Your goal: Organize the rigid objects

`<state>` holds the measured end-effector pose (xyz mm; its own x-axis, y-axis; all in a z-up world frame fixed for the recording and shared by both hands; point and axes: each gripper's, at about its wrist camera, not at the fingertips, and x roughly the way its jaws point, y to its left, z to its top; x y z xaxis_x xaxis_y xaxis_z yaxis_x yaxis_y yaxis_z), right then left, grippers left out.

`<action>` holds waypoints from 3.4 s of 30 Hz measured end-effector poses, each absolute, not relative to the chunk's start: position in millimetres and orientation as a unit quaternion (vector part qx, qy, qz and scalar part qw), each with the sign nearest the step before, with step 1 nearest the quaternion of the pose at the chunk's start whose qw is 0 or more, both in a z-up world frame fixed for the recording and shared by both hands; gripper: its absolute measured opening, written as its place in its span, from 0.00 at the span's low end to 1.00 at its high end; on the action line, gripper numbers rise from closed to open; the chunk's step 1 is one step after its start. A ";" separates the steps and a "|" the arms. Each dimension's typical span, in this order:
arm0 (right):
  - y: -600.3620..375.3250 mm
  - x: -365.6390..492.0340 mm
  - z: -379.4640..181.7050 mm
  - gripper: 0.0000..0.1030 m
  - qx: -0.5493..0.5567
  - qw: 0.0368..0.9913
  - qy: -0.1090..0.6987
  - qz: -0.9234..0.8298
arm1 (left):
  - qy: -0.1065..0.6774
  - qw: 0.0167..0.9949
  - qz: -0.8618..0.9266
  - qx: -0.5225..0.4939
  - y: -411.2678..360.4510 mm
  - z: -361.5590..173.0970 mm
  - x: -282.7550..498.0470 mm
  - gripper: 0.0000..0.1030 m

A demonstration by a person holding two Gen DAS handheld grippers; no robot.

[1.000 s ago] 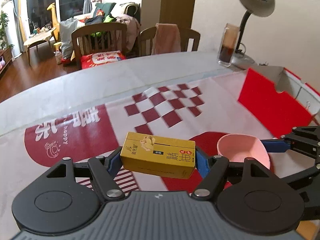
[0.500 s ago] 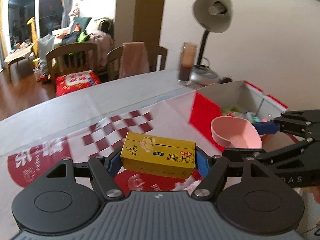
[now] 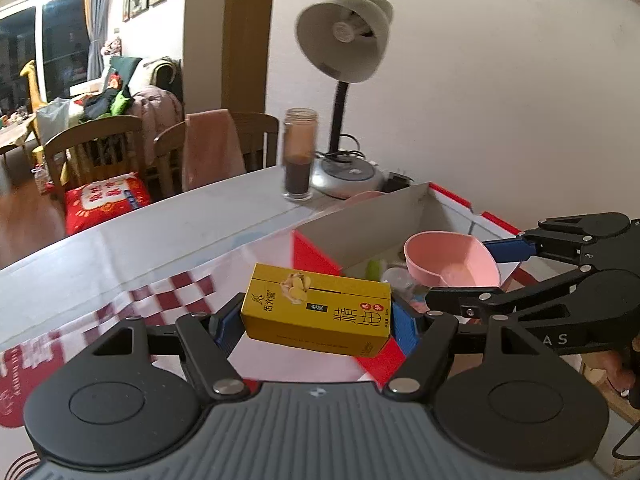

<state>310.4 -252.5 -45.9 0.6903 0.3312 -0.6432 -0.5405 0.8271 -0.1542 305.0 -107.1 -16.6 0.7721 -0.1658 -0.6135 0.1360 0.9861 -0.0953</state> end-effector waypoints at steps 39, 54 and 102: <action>-357.1 414.4 -106.4 0.61 -0.184 0.877 0.399 0.193 | 0.460 0.882 -0.094 0.032 -242.2 -106.0 506.3 0.71; -351.0 418.8 -111.8 0.68 -0.195 0.870 0.409 0.195 | 0.499 0.861 -0.101 0.008 -241.9 -114.7 512.3 0.71; -334.7 271.7 -19.4 1.00 -0.053 0.939 0.265 0.214 | 0.305 0.939 -0.153 -0.048 -153.8 -6.7 313.1 0.85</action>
<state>271.7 -334.7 -19.4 0.7680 0.3727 -0.5208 -0.4294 0.9030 0.0130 313.1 -153.8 -6.7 0.7677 -0.3159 -0.5576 0.2573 0.9488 -0.1832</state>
